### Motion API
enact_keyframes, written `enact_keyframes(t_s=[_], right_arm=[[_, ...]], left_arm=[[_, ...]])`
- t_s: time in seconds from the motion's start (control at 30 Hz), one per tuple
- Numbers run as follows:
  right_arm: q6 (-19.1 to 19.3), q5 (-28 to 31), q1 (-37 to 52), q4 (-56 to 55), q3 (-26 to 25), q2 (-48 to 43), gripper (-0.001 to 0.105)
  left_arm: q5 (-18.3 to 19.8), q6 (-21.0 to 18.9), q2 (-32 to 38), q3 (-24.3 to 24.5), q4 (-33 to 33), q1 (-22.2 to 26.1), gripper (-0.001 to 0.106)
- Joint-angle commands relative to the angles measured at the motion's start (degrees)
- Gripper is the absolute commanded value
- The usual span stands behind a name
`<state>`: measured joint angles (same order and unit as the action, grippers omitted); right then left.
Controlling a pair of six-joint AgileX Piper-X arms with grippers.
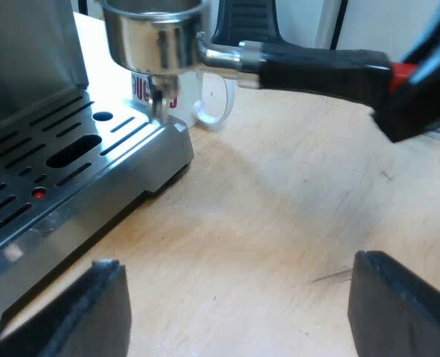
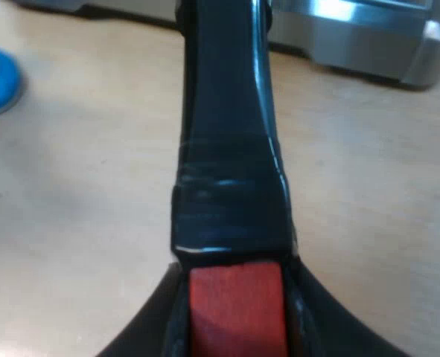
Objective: Grind coffee beans and then tamp
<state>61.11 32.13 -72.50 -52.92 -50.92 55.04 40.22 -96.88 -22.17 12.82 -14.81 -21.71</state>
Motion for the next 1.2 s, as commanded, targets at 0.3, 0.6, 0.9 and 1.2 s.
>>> enact_keyframes(t_s=[0.3, 0.6, 0.9, 1.2], right_arm=[[7.74, 5.37, -6.95, 8.14, 3.85, -2.79, 0.0], [8.66, 4.39, -7.01, 16.73, 9.78, -2.79, 0.0], [11.04, 2.99, -7.01, 25.96, 17.42, -1.92, 0.0], [11.04, 1.92, -7.01, 33.72, 21.53, 2.27, 0.0]], left_arm=[[0.97, -2.86, 0.53, 0.14, 0.57, -0.11, 0.063], [0.24, -3.61, 0.53, 3.42, -6.38, -0.11, 0.063], [-2.54, -3.49, 0.53, 4.11, -8.07, -0.11, 0.063], [-6.14, -3.17, 0.53, 4.11, -8.07, -0.11, 0.063]])
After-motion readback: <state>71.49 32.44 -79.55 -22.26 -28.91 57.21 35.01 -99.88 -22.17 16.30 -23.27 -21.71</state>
